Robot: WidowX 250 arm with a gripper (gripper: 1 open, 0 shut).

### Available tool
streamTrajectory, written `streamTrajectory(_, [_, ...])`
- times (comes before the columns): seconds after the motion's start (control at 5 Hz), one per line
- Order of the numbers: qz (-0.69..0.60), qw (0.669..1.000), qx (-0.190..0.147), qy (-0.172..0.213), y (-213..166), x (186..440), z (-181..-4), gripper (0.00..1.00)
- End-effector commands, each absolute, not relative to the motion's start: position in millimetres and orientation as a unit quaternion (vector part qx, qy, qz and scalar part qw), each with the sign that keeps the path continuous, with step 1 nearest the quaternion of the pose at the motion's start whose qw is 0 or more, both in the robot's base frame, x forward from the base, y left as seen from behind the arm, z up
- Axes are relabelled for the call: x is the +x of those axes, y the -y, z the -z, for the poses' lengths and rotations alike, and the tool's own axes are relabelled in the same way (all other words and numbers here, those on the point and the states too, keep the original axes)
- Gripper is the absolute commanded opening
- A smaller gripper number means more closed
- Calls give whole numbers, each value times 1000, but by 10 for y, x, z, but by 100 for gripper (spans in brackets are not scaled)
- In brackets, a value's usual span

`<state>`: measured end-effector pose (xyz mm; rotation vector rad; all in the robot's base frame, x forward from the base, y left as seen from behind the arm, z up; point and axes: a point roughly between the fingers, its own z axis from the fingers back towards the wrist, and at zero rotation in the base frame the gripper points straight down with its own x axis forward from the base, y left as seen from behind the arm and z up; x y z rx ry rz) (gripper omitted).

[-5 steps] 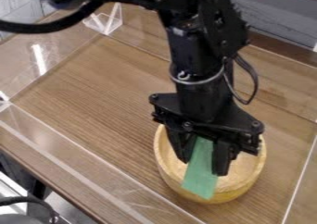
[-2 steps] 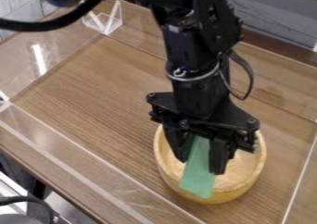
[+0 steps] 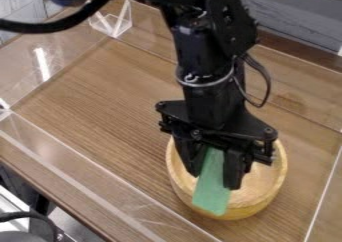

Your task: Put the green block in the brown bowl

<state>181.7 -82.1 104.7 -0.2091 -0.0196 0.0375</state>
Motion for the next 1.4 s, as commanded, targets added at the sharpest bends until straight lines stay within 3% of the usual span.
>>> streamTrajectory(0.0, [-20, 993, -112, 24, 829, 1887, -1134, 0])
streamTrajectory(1.2, [-18, 993, -119, 20, 771, 1904, -1092, 0])
